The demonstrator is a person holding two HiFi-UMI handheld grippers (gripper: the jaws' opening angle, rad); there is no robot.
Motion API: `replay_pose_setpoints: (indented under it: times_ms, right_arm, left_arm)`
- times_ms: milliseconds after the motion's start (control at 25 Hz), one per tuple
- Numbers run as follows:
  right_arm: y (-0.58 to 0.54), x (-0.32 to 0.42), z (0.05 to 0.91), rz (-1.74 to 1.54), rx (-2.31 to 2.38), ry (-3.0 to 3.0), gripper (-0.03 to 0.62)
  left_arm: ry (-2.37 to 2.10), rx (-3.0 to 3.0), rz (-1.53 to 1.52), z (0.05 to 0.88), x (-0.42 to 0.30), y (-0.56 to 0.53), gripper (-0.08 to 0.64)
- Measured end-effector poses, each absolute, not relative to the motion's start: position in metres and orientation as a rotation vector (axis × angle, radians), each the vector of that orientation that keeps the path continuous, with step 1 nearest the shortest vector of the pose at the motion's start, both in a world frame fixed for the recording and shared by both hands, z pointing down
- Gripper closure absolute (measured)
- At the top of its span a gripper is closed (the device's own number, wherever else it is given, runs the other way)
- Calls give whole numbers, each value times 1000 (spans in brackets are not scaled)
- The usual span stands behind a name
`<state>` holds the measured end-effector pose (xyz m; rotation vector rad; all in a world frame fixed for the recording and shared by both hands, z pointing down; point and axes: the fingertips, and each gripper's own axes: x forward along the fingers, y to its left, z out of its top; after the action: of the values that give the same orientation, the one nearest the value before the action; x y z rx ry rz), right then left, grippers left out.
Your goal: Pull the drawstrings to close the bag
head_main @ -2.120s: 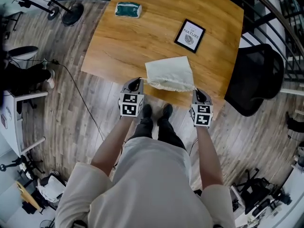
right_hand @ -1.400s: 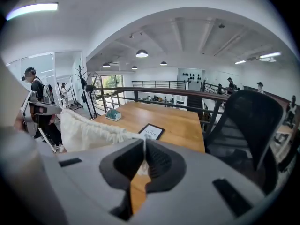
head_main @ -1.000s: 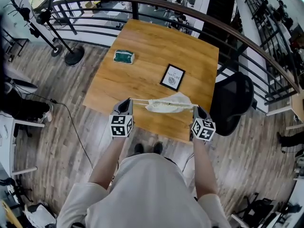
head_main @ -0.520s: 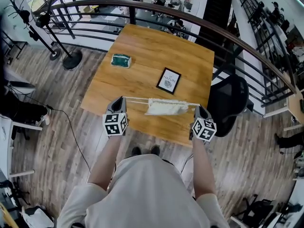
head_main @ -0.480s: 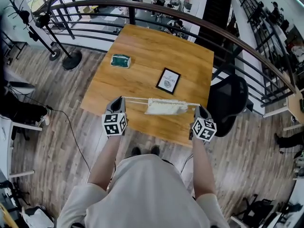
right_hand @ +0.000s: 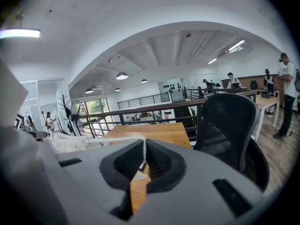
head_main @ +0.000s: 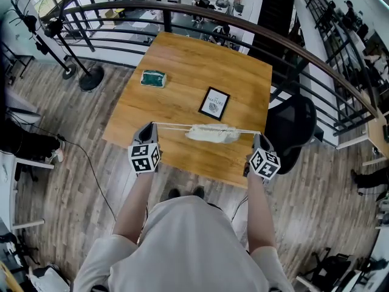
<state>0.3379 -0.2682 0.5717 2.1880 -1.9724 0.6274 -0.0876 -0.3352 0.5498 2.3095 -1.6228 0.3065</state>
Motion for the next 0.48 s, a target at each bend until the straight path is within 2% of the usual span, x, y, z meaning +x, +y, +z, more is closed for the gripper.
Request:
replay_pose_setpoints:
  times_ms: [480]
  right_arm:
    - [-274, 347, 571, 695, 2234, -2013, 584]
  left_arm:
    - [-1620, 2289, 293, 554, -89, -336, 565]
